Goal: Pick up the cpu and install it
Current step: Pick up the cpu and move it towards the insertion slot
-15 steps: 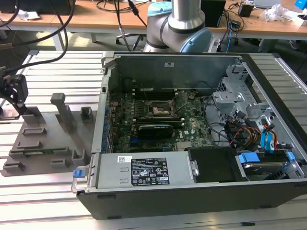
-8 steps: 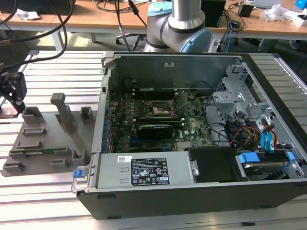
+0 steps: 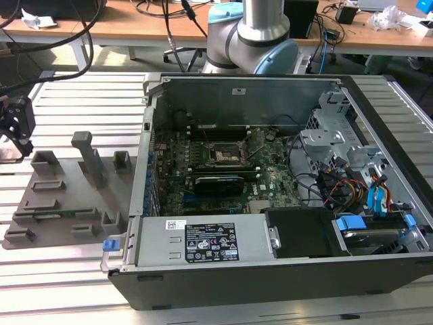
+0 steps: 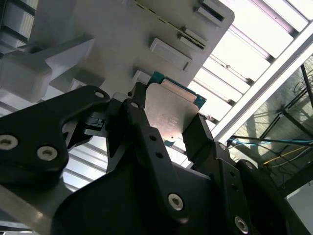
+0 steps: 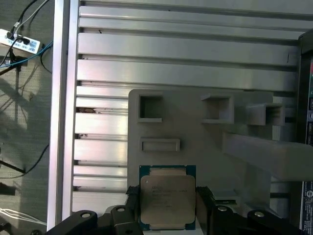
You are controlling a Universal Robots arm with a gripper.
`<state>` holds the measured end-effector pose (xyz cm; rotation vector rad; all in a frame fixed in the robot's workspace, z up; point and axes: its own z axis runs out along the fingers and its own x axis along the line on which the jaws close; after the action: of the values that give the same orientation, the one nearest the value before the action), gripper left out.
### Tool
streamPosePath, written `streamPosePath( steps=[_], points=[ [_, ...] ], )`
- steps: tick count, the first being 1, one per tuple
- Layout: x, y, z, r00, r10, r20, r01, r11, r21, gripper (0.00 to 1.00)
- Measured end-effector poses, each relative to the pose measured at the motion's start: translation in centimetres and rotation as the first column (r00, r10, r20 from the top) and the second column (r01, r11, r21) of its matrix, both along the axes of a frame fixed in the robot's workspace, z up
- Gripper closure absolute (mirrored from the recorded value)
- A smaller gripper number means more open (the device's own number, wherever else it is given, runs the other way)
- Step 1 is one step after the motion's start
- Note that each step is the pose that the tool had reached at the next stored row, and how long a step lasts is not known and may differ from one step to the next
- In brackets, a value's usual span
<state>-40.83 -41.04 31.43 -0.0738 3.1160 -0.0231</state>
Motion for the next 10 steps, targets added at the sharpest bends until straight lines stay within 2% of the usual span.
streamPosePath(
  steps=[10],
  points=[
    [0.05,0.00,0.80,1.0000,0.000,-0.0015,0.000,1.0000,-0.0012,0.45]
  ],
)
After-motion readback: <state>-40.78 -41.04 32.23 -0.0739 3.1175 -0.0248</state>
